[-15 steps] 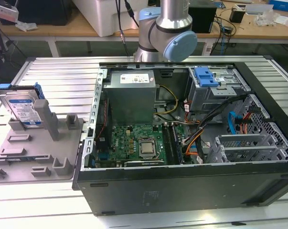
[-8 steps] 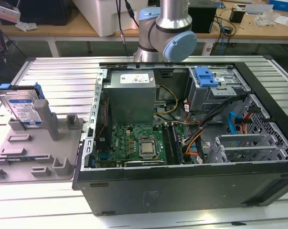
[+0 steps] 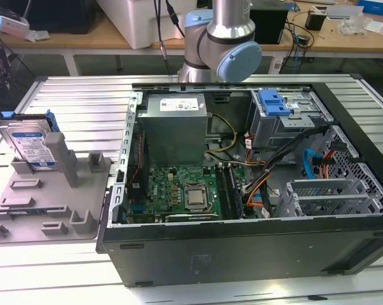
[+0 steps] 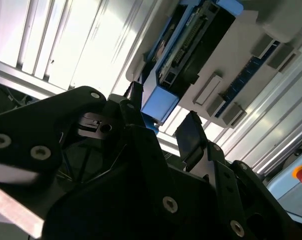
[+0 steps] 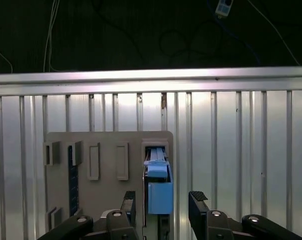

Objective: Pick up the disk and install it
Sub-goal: 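Pick up the disk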

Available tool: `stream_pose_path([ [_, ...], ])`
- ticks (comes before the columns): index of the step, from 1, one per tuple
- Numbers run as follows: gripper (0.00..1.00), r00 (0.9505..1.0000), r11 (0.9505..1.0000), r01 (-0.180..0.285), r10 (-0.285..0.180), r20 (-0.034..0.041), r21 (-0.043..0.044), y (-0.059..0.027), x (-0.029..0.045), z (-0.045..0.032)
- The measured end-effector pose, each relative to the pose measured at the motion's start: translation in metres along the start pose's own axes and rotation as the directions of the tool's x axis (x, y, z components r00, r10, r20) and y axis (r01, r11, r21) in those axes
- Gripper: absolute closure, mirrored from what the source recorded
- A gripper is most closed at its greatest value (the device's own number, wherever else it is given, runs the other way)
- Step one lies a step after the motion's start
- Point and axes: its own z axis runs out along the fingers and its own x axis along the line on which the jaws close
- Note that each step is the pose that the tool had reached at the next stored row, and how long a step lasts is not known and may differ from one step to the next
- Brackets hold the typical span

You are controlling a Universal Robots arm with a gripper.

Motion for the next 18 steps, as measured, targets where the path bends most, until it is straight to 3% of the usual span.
stream_pose_path([
  [18,0.46,0.9981,0.9981,0.061,-0.061,-0.0075,-0.0109,0.0000,-0.0005,0.0097],
])
